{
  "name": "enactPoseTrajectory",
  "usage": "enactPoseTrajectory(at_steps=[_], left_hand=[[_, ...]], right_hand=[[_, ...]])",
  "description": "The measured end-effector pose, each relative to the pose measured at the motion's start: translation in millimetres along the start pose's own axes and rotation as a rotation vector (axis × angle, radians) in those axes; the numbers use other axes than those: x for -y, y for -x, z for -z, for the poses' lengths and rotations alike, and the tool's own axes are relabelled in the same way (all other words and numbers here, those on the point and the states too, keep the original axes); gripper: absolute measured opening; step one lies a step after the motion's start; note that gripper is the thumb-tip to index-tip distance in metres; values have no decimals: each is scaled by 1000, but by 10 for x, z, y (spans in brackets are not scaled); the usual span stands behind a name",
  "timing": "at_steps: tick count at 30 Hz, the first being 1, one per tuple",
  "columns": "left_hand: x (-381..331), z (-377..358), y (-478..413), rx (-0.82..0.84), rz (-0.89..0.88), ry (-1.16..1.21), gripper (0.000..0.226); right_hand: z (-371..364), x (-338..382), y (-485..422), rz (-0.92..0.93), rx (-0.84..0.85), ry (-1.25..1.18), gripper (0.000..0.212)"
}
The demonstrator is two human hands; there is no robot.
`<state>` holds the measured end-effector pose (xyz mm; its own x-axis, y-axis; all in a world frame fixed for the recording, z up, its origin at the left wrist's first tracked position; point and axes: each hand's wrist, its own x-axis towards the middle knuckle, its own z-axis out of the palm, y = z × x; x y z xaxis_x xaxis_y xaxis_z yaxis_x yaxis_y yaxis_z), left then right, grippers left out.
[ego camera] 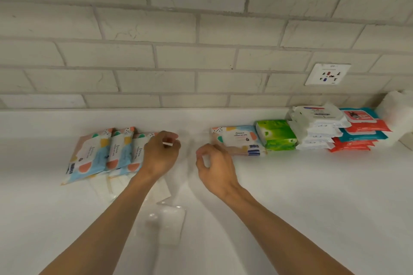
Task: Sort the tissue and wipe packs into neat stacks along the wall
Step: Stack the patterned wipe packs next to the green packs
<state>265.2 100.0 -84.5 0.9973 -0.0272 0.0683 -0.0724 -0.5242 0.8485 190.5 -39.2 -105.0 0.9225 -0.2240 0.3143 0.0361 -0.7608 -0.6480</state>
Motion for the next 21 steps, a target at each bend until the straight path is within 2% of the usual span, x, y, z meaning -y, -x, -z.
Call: enactPoseTrajectory(at_steps=[9,16,18,21], left_hand=[[512,945,-133,-107,89,-82,19],[871,1364,-345,-105,64,-240,21],[987,1423,-471,-63,102,-308,30],[1170,1476,-626,14,280,-413,56]], right_hand=[[-561,839,0,-148,200,-298,14],[-984,1243,-331,-248,332,-242,31],[-1088,1315,-437,-281,343,-231,34],[-1271,1390,-567,-326,368,-190,39]])
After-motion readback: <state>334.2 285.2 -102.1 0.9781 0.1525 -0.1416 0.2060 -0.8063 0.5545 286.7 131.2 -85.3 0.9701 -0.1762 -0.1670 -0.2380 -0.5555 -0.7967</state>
